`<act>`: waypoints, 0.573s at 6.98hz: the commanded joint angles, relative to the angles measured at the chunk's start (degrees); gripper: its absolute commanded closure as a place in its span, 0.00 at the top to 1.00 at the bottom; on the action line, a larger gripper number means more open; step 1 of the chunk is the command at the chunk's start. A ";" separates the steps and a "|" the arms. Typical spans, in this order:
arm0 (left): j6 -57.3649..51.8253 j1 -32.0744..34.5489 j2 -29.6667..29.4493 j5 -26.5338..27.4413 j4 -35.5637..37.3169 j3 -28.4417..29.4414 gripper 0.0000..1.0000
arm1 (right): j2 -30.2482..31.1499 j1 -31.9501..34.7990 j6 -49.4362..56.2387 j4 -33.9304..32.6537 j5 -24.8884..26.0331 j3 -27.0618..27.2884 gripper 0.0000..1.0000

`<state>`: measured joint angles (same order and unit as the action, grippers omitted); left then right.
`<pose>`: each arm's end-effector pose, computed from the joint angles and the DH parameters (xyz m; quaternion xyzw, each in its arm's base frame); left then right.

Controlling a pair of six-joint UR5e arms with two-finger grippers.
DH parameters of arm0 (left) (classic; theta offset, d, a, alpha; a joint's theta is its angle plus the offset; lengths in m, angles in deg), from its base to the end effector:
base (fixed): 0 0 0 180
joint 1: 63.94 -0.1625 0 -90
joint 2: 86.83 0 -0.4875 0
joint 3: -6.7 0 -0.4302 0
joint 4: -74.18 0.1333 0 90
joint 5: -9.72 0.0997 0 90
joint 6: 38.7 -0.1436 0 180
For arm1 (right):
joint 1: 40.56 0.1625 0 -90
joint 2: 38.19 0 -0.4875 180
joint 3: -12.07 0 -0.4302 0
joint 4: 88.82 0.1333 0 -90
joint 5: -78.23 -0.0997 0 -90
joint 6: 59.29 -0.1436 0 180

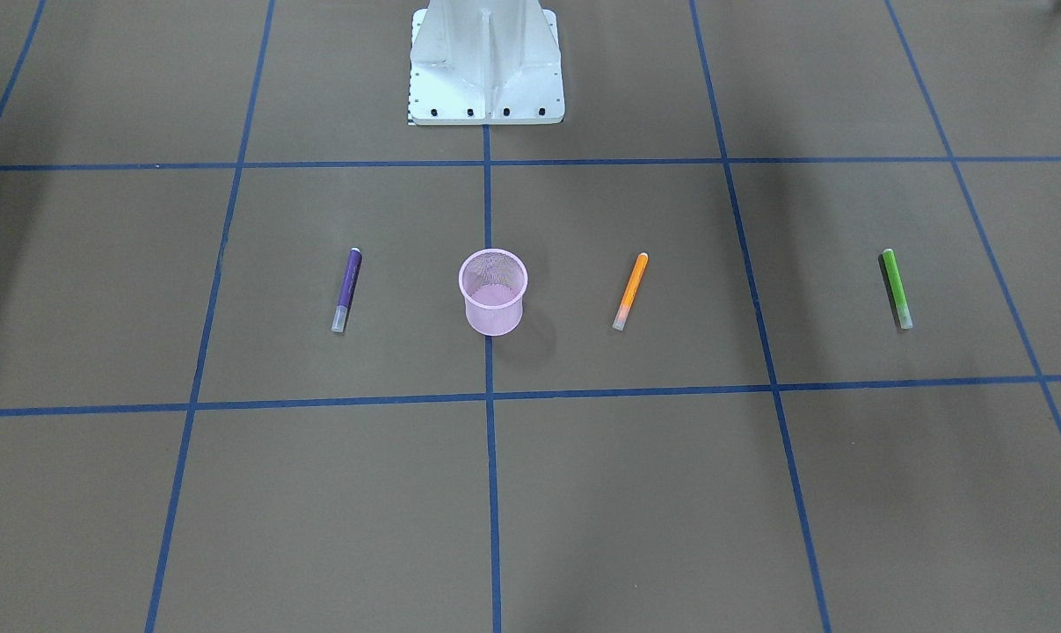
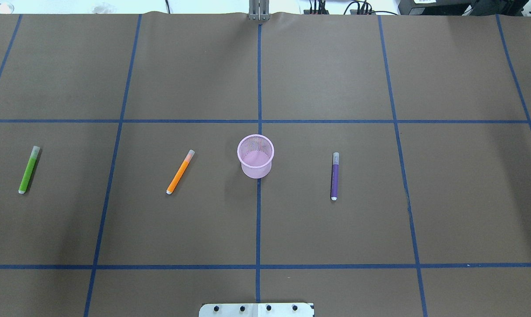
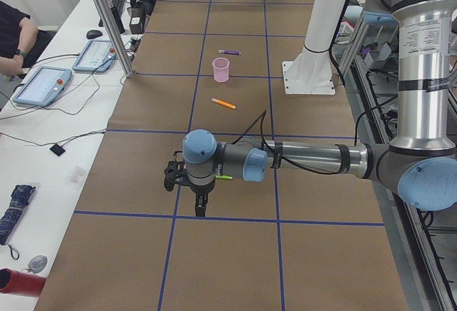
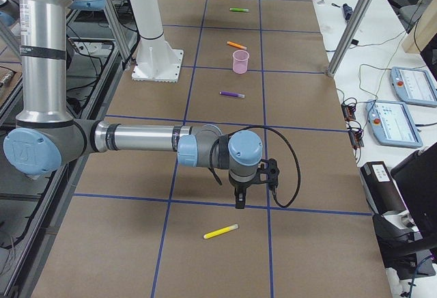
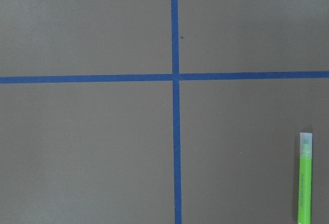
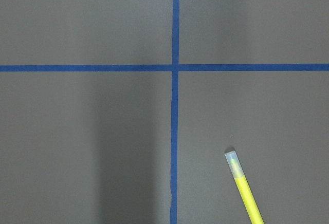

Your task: Collect pens into pen holder

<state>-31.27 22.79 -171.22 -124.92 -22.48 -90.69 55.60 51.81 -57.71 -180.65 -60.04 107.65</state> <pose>-0.0041 -0.4970 0.7207 0.0325 0.3834 -0.0056 0.9230 0.0467 -0.4959 0.7311 0.0138 -0.4087 0.0064 0.9126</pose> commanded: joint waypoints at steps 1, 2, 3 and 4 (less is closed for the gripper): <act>0.04 0.19 0.72 -0.01 0.16 -0.17 1.00 | -0.18 0.00 0.00 0.07 0.02 -0.04 1.00; 0.48 0.19 0.72 -0.01 0.33 -0.09 1.00 | -0.18 -0.09 0.00 0.07 0.02 0.14 1.00; 0.57 0.28 0.28 -0.36 0.42 -0.52 1.00 | -0.18 0.00 -0.26 0.07 0.02 0.31 1.00; 0.83 0.02 -1.11 -0.36 0.42 0.34 1.00 | -0.26 0.00 -0.52 0.07 0.02 0.31 1.00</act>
<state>-30.70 22.96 -171.20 -125.17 -22.11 -90.84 55.40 51.79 -57.96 -180.58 -60.02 107.88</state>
